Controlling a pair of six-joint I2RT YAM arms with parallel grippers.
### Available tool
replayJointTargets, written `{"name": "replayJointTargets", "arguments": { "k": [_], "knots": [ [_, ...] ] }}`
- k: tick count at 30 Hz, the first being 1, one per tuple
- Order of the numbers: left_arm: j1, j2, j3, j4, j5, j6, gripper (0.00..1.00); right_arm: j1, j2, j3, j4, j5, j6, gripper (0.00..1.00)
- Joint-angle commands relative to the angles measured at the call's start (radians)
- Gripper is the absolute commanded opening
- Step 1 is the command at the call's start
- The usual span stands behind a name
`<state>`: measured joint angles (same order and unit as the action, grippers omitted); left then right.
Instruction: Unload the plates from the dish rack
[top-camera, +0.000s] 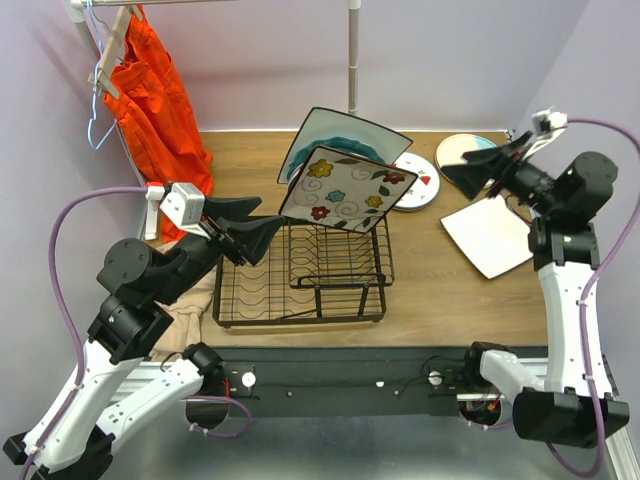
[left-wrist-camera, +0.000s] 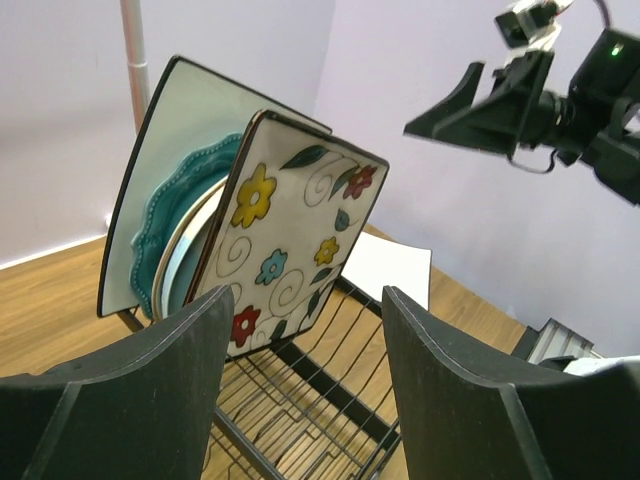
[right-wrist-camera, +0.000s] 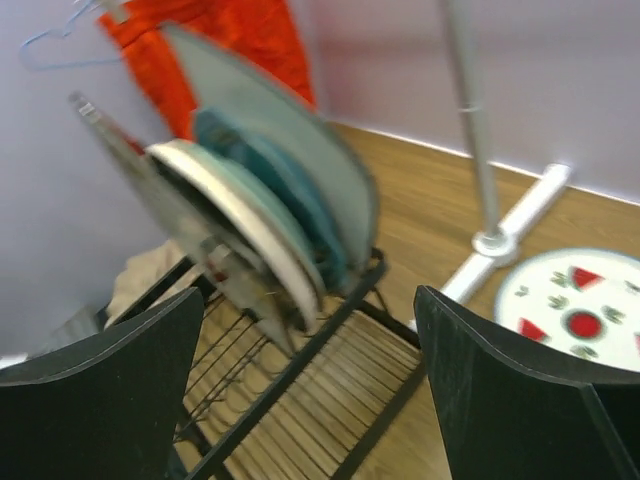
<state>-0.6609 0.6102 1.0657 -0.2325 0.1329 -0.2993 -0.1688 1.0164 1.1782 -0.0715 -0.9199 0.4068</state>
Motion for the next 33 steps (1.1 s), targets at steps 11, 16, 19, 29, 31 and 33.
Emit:
{"name": "replayJointTargets", "arguments": {
  "k": [11,16,19,29,31,33],
  "knots": [
    [0.004,0.122,0.128,0.015,0.158,0.048,0.65,0.233,-0.076,-0.164,0.119,-0.200,-0.238,0.83],
    [0.004,0.164,0.154,0.016,0.227,0.060,0.65,0.247,-0.061,-0.215,0.116,-0.143,-0.289,0.83],
    [0.004,0.178,0.165,0.021,0.254,0.060,0.65,0.259,-0.032,-0.224,0.116,-0.148,-0.306,0.82],
    [0.023,0.240,0.217,-0.004,0.244,0.068,0.63,0.314,-0.004,-0.291,0.189,-0.131,-0.390,0.82],
    [0.036,0.253,0.224,-0.010,0.243,0.065,0.62,0.322,0.004,-0.302,0.246,-0.154,-0.385,0.81],
    [0.072,0.257,0.218,0.008,0.270,0.058,0.62,0.334,0.013,-0.327,0.303,-0.166,-0.361,0.80]
  ]
}}
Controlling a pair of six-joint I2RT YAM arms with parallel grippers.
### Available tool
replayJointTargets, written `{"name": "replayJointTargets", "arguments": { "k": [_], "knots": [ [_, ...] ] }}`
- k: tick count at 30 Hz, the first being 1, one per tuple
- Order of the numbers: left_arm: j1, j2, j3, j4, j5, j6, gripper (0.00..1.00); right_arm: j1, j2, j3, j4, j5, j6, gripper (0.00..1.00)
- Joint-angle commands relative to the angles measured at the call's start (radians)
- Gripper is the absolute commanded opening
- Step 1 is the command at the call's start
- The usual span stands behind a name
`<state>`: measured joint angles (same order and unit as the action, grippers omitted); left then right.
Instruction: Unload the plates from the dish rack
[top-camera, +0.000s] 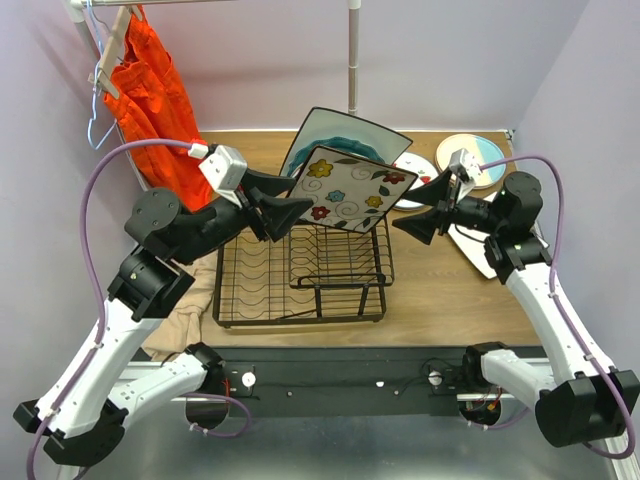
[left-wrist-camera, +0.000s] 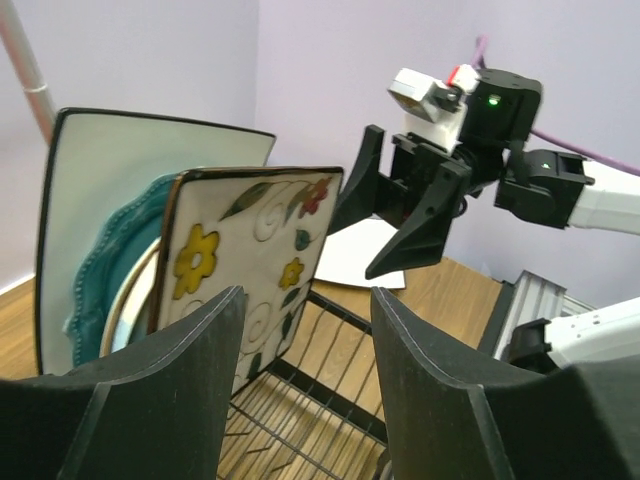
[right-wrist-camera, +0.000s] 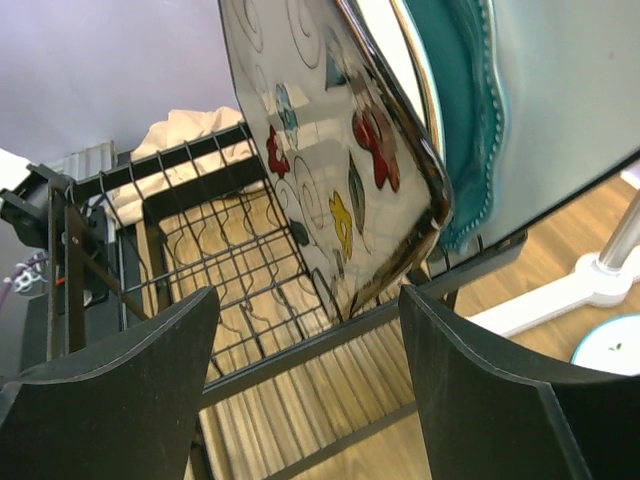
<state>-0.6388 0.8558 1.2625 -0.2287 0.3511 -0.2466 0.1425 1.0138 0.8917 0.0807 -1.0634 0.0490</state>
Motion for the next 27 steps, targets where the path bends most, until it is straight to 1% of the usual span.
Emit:
{"name": "replayJointTargets", "arguments": {
  "k": [1,2,3,5,6,7,10,11,12,13,14,17,23,25,27],
  "knots": [
    [0.068,0.006,0.018,0.011,0.086,0.003,0.62,0.028,0.022,-0.046,0.174,-0.023,0.003,0.80],
    [0.085,0.002,0.014,0.018,0.106,-0.003,0.62,0.032,0.028,-0.045,0.194,-0.024,0.005,0.80],
    [0.131,0.002,0.012,0.031,0.129,-0.008,0.62,0.035,0.032,-0.045,0.200,-0.029,0.003,0.80],
    [0.180,0.002,0.014,0.037,0.212,-0.023,0.62,0.040,0.045,-0.045,0.200,-0.030,-0.012,0.80],
    [0.232,0.006,0.014,0.045,0.242,-0.028,0.61,0.040,0.046,-0.048,0.200,-0.029,-0.020,0.80],
    [0.252,0.011,0.009,0.051,0.299,-0.034,0.60,0.042,0.051,-0.050,0.202,-0.027,-0.024,0.80],
    [0.293,0.020,-0.011,0.075,0.347,-0.052,0.60,0.046,0.060,-0.054,0.228,-0.059,-0.015,0.72],
    [0.300,0.019,-0.021,0.083,0.354,-0.057,0.60,0.048,0.066,-0.057,0.241,-0.069,-0.012,0.67],
    [0.304,0.020,-0.023,0.089,0.358,-0.062,0.61,0.051,0.068,-0.057,0.248,-0.076,-0.011,0.64],
    [0.306,0.019,-0.026,0.091,0.356,-0.065,0.64,0.051,0.071,-0.057,0.251,-0.081,-0.012,0.61],
    [0.309,0.020,-0.022,0.089,0.356,-0.063,0.65,0.052,0.078,-0.056,0.252,-0.081,-0.014,0.53],
    [0.309,0.017,-0.015,0.071,0.345,-0.017,0.66,0.055,0.095,-0.039,0.248,-0.086,-0.023,0.46],
    [0.307,0.008,-0.031,0.065,0.330,0.101,0.66,0.063,0.135,0.001,0.251,-0.083,-0.034,0.46],
    [0.307,0.008,-0.044,0.087,0.328,0.137,0.67,0.065,0.149,0.016,0.258,-0.073,-0.026,0.46],
    [0.307,0.006,-0.078,0.130,0.331,0.165,0.67,0.066,0.157,0.021,0.303,-0.066,0.009,0.45]
  ]
}}
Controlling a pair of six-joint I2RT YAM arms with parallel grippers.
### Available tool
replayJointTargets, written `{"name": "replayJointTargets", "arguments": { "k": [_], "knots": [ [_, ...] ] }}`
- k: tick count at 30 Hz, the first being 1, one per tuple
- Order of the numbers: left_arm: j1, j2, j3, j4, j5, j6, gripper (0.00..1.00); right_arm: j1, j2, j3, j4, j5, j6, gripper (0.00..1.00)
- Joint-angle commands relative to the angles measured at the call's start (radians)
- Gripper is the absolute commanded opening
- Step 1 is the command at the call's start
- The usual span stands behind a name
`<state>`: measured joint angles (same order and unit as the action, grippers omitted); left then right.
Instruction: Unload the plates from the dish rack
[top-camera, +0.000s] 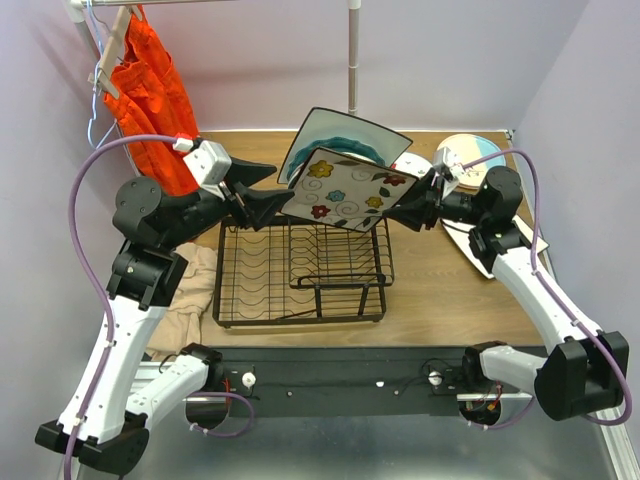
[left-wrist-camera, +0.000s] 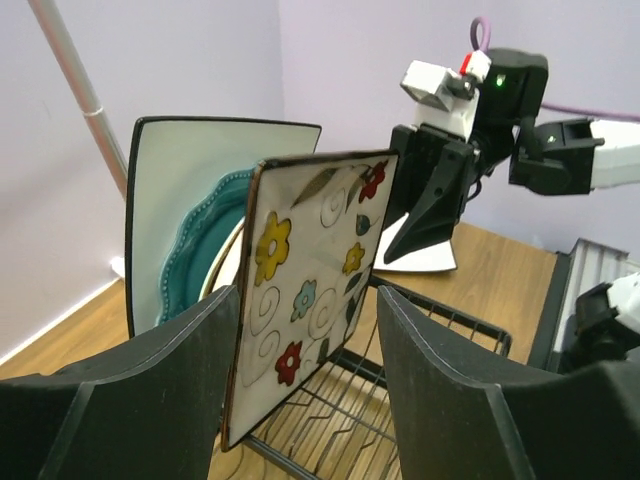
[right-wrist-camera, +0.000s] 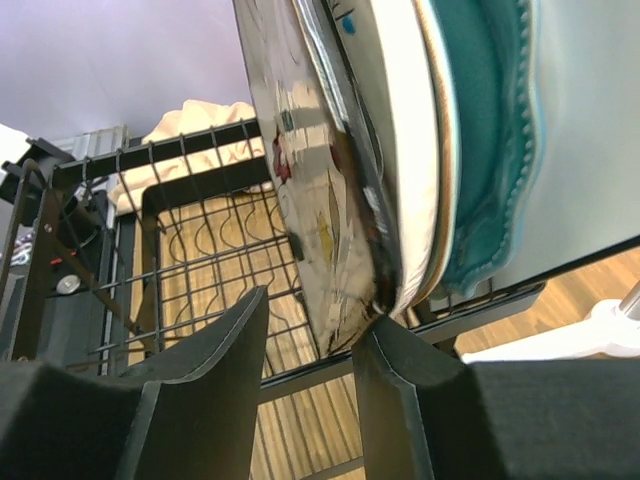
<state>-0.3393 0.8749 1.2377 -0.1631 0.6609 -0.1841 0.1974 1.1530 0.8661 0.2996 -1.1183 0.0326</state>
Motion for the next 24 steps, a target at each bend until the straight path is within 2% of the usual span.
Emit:
{"name": "replayJointTargets", "arguments": {
  "k": [1,6,7,8,11,14,16,24],
  "knots": [
    [0.008,-0.013,-0.064,0.077,0.014,0.110,0.66,0.013,0.025,0.050,0.101,-0.002,0.041,0.43],
    [0.008,0.029,-0.073,0.077,0.045,0.230,0.65,0.016,0.040,0.060,0.148,-0.008,0.066,0.25],
    [0.008,0.044,-0.073,0.082,0.066,0.241,0.64,0.016,0.040,0.059,0.148,-0.014,0.064,0.21],
    [0.008,0.053,-0.076,0.088,0.081,0.254,0.63,0.017,0.040,0.059,0.151,-0.017,0.059,0.13],
    [0.008,0.090,-0.064,0.086,0.121,0.291,0.58,0.017,0.042,0.056,0.153,-0.031,0.056,0.02],
    [0.008,0.113,-0.063,0.094,0.155,0.319,0.56,0.017,0.031,0.054,0.154,-0.032,0.044,0.01],
    [0.008,0.119,-0.066,0.108,0.170,0.351,0.50,0.017,0.028,0.063,0.156,-0.029,0.052,0.01],
    [0.008,0.141,-0.090,0.157,0.293,0.403,0.49,0.017,0.002,0.063,0.180,-0.032,0.075,0.01]
  ]
}}
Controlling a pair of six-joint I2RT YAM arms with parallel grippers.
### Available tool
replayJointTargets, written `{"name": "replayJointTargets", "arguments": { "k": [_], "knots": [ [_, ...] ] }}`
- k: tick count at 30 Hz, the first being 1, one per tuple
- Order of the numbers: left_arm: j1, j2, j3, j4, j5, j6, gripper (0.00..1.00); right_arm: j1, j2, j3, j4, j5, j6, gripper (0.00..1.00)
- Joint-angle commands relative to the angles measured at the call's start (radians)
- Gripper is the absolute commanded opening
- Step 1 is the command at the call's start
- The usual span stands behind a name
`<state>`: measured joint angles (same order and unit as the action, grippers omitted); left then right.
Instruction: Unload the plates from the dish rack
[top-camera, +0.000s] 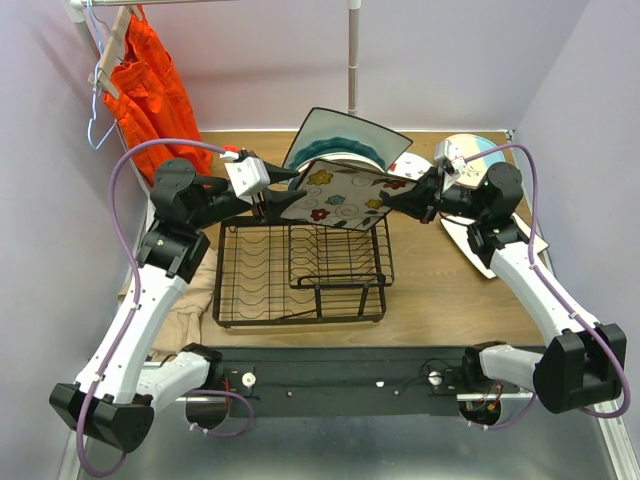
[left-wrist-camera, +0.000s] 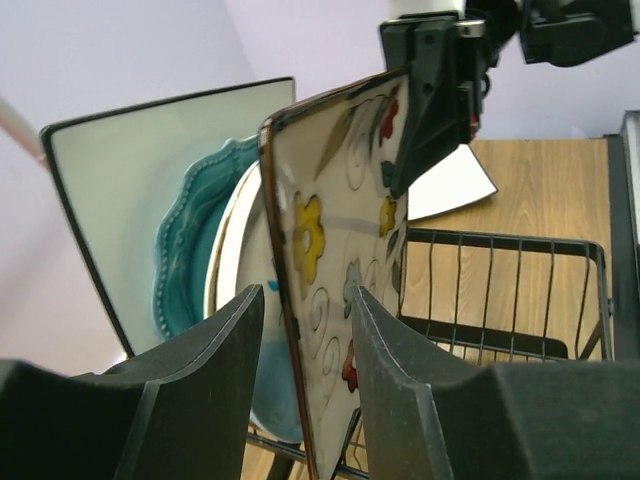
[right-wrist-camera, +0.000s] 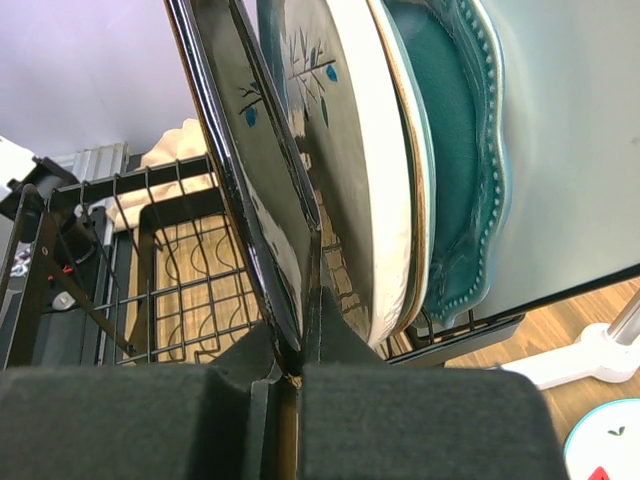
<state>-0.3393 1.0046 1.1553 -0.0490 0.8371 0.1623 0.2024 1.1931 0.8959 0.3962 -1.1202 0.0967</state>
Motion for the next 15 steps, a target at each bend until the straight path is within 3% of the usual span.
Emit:
{"name": "replayJointTargets", "arguments": {
  "k": [1,15],
  "knots": [
    [0.008,0.020,-0.009,0.043,0.126,0.059,0.48,0.012,-0.039,0.032,0.085,-0.027,0.012,0.01],
    [0.000,0.140,0.029,0.044,0.157,0.059,0.43,0.023,-0.024,0.052,0.150,-0.063,0.077,0.01]
  ]
}}
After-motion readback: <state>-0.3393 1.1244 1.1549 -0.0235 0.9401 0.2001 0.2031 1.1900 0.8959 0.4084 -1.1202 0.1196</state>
